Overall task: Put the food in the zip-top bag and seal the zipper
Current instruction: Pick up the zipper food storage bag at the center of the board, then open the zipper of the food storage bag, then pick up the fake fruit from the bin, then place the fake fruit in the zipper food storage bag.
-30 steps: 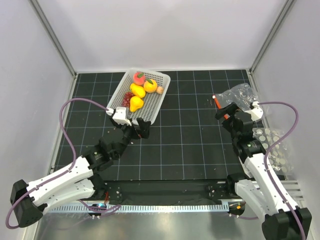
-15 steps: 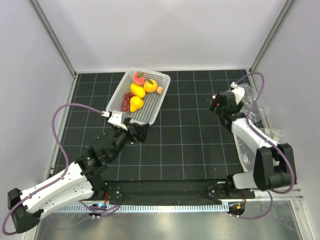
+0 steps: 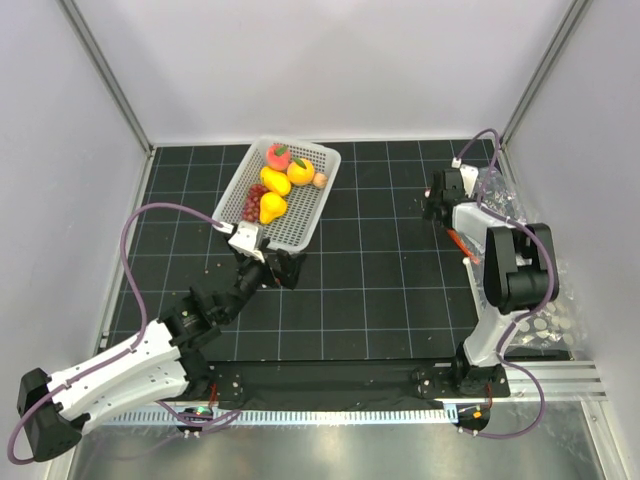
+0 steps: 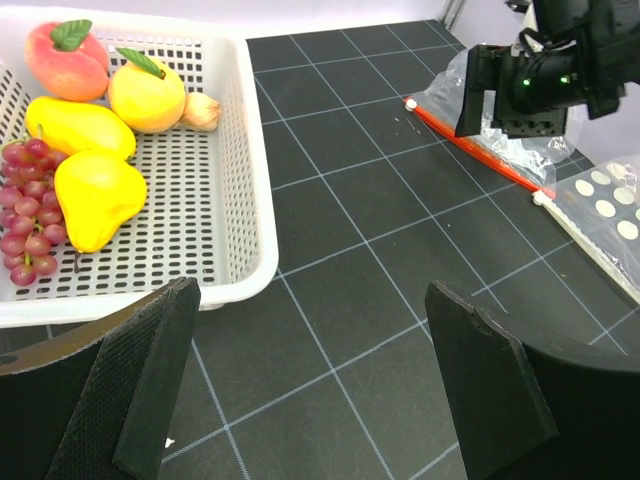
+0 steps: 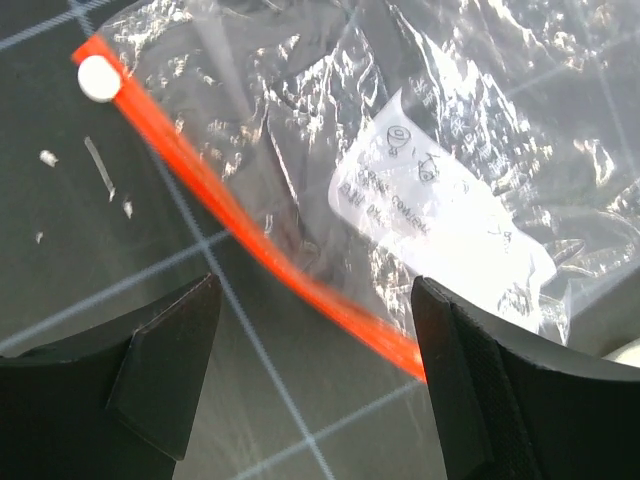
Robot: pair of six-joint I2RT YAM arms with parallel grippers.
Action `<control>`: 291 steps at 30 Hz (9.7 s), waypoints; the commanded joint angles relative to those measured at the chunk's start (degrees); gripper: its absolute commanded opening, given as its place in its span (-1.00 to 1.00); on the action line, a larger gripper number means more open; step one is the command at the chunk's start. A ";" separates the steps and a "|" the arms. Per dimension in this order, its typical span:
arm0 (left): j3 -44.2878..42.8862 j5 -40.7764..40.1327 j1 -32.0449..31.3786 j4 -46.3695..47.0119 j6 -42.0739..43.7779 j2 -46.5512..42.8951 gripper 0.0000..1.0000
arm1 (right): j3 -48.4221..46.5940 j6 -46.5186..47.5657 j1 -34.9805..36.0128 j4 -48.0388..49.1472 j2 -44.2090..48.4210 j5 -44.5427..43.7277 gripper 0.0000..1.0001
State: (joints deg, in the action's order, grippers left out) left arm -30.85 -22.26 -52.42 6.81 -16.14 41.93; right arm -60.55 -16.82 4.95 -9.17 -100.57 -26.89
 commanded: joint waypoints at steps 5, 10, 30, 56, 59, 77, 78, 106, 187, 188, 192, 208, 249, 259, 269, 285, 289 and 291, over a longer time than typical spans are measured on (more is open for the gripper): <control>-2.02 2.13 0.04 1.98 0.23 -0.10 1.00 | -6.51 -3.13 -1.96 0.73 -5.86 0.61 0.56; -1.93 2.22 -0.05 2.07 0.32 0.34 0.99 | -8.96 -5.50 -3.98 -0.76 -8.32 3.95 0.36; -3.95 2.84 0.04 0.84 -0.12 4.74 0.99 | -6.16 -6.30 -0.22 0.12 0.28 4.58 -0.98; -1.67 12.68 0.22 11.64 -3.19 14.06 0.99 | 22.06 -23.61 24.75 24.88 42.12 38.48 -0.98; -0.88 13.56 0.22 13.23 -3.20 13.18 0.99 | 23.20 -23.70 27.39 28.41 42.83 39.90 -0.98; -3.69 6.09 0.48 8.05 -3.90 15.28 -0.79 | 23.12 -15.88 38.91 32.37 39.58 39.02 -0.65; -3.69 5.74 0.57 7.87 -3.90 15.20 -1.00 | 23.03 -15.62 38.99 32.02 39.49 38.85 -0.46; -4.04 12.41 0.57 5.93 -7.76 12.12 -0.99 | 17.58 5.83 61.76 23.50 34.57 7.83 0.43; -15.21 5.02 1.01 -7.25 -8.47 29.79 0.59 | 4.31 -4.53 47.17 -5.58 25.35 -22.23 -0.98; -14.94 6.43 1.44 -7.16 -8.38 28.57 0.62 | 3.78 -5.15 46.91 -6.12 24.47 -22.93 -0.98; -12.75 8.21 1.71 -4.70 -7.59 25.31 0.76 | 2.99 -5.86 46.38 -7.00 23.14 -23.90 -0.99; -25.64 6.46 21.92 -18.67 -20.33 38.04 0.99 | 4.04 -5.59 46.20 -5.42 24.99 -21.54 -0.98; -41.95 9.16 26.76 -19.38 -16.11 54.50 -0.33 | 5.36 -5.51 46.20 -3.66 26.83 -16.96 -0.98; -25.58 27.93 26.41 -2.96 -24.27 36.56 -0.34 | 6.85 -7.35 44.62 -1.21 28.06 -7.13 -0.98; -17.76 46.16 19.82 23.74 -28.41 29.52 -0.33 | 8.26 -9.28 43.13 0.29 31.66 1.05 -0.98; -15.64 50.93 13.58 37.84 -28.60 34.35 -0.30 | 15.02 -15.61 34.87 7.32 42.83 15.02 -0.98; -16.43 45.82 11.47 32.68 -24.48 35.32 -0.32 | 16.34 -16.14 33.81 7.68 46.16 13.55 -0.99; -18.53 41.71 9.81 28.46 -21.93 35.67 -0.28 | 16.87 -16.23 33.63 7.15 47.48 11.87 -0.98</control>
State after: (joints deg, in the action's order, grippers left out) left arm -45.76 25.21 -40.73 38.39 -42.98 77.32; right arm -43.99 -31.73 38.92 -4.78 -55.61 -13.76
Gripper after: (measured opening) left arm 0.680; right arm 0.042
